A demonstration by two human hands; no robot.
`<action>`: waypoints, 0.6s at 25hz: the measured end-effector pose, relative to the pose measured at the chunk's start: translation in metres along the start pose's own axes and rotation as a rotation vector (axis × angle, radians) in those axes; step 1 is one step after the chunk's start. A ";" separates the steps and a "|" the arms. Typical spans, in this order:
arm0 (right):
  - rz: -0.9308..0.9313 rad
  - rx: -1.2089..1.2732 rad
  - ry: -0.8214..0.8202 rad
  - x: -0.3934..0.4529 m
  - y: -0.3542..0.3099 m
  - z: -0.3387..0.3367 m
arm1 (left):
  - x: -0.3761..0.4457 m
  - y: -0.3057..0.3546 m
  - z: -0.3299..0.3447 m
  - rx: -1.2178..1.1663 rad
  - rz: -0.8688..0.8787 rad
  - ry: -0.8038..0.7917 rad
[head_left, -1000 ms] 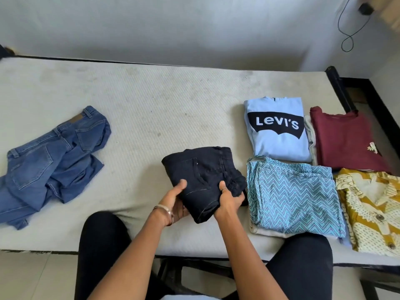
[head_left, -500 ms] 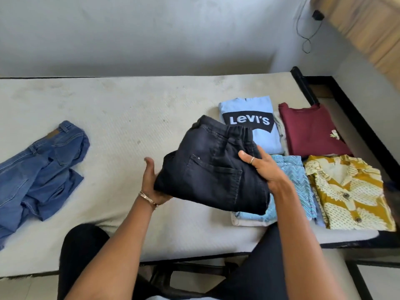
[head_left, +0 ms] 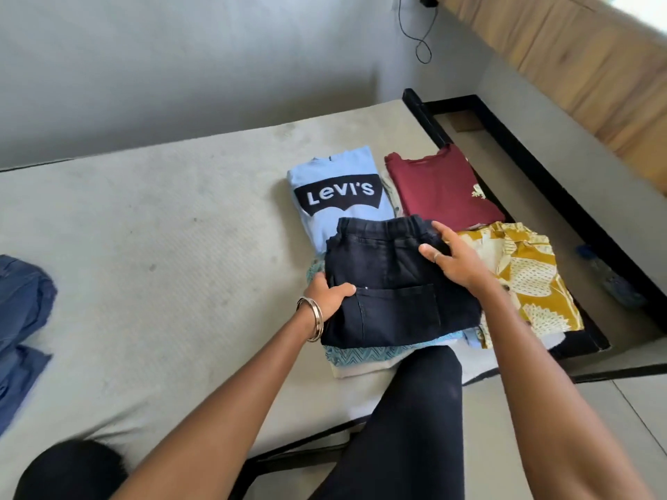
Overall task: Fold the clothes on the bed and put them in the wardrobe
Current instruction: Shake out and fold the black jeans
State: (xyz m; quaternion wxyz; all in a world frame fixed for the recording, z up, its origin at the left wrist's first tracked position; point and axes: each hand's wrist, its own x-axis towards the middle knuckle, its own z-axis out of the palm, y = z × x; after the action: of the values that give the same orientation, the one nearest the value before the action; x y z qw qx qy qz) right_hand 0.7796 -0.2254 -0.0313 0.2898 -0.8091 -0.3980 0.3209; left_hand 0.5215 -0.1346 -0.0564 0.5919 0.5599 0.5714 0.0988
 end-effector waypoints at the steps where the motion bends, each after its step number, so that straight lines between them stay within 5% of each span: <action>1: 0.050 -0.175 0.033 0.003 0.005 0.014 | 0.000 -0.007 0.005 0.054 -0.055 0.014; 3: 0.097 -0.456 0.279 -0.002 0.012 0.049 | -0.011 -0.019 0.013 0.351 0.037 0.166; 5: -0.053 -0.620 0.580 -0.020 0.003 0.080 | -0.015 -0.024 0.017 0.790 0.488 0.385; 7: -0.232 -0.692 0.636 -0.029 0.001 0.100 | -0.008 -0.022 0.020 1.118 0.815 0.306; 10: -0.160 -0.654 0.270 -0.026 0.023 0.107 | 0.015 -0.015 0.021 1.279 0.570 0.018; 15: -0.194 -0.736 -0.116 -0.023 0.045 0.091 | 0.021 -0.036 0.018 1.265 0.275 -0.162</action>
State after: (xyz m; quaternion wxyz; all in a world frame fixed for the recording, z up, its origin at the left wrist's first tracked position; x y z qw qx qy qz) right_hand 0.7209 -0.2477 -0.1144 -0.0139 -0.7983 -0.5768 0.1729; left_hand 0.5235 -0.1414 -0.1007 0.1712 0.8738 0.3958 -0.2246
